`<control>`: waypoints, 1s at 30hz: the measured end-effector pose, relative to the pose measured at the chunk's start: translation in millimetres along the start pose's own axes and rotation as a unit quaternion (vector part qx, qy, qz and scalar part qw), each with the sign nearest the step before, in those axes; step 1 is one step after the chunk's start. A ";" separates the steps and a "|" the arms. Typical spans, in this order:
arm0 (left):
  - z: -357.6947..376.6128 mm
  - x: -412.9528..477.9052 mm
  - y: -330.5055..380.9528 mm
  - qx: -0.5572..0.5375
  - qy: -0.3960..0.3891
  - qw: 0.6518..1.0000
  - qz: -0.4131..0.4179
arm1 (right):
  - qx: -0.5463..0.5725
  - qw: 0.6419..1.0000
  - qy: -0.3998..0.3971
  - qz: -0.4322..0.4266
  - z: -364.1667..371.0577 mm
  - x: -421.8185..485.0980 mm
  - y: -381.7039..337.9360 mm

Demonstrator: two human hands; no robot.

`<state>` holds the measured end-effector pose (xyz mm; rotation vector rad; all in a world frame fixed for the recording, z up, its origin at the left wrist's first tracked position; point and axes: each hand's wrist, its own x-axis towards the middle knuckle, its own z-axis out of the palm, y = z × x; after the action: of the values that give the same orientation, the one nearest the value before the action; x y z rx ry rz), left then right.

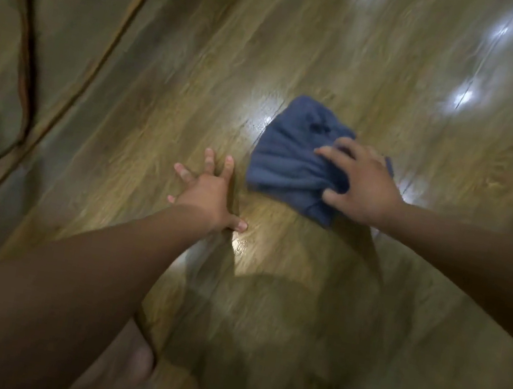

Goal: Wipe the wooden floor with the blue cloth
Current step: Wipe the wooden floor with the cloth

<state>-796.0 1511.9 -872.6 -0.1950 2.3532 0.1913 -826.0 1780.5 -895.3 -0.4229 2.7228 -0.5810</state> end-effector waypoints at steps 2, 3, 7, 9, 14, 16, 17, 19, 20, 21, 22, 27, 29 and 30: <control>0.5 2.0 -2.2 0.007 0.006 1.000 0.009 | -0.029 0.994 -0.053 -0.091 3.6 -34.8 7.3; 0.6 2.9 -2.7 0.009 0.008 1.000 0.010 | -0.050 0.988 -0.065 -0.134 0.8 -52.2 18.3; 1.6 1.3 -5.0 0.043 0.013 0.999 0.004 | -0.157 0.978 -0.051 -0.125 -32.0 -120.4 112.4; 1.5 -0.3 -2.2 0.062 0.011 0.998 0.002 | -0.117 0.992 -0.042 0.023 -46.2 -170.0 153.6; -4.9 -2.3 64.5 0.122 -0.009 0.984 0.126 | 0.032 0.949 0.031 0.313 -30.1 -195.3 118.1; 5.2 -8.6 110.0 0.144 -0.027 0.969 0.198 | 0.001 0.955 0.029 0.296 -10.5 -173.5 77.4; 13.7 -12.3 130.1 0.169 -0.039 0.962 0.210 | -0.025 0.961 0.028 0.274 -1.1 -162.5 58.8; 28.0 -15.6 153.4 0.225 -0.044 0.953 0.200 | -0.084 0.976 0.030 0.199 17.6 -145.5 28.6; 30.9 -12.9 157.1 0.247 -0.038 0.949 0.195 | -0.104 0.983 0.033 0.151 22.5 -141.8 21.1; 31.3 -8.8 156.3 0.257 -0.035 0.945 0.197 | -0.111 0.988 0.038 0.102 24.1 -143.1 18.9; 30.5 -5.2 152.8 0.258 -0.039 0.944 0.204 | -0.113 0.990 0.049 0.061 21.5 -152.0 22.1; 26.2 -2.2 143.5 0.241 -0.037 0.944 0.221 | -0.129 0.984 0.077 0.092 0.3 -277.7 104.3; 27.1 -4.4 146.3 0.240 -0.039 0.945 0.219 | -0.092 0.971 0.091 0.200 -10.8 -341.4 145.7; 27.4 -5.1 146.8 0.240 -0.041 0.945 0.218 | -0.068 0.955 0.106 0.268 -15.3 -366.5 160.4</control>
<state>-802.6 1661.1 -876.5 0.5628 2.2525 -0.1654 -535.3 2053.5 -860.8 0.3678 2.9070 -0.3013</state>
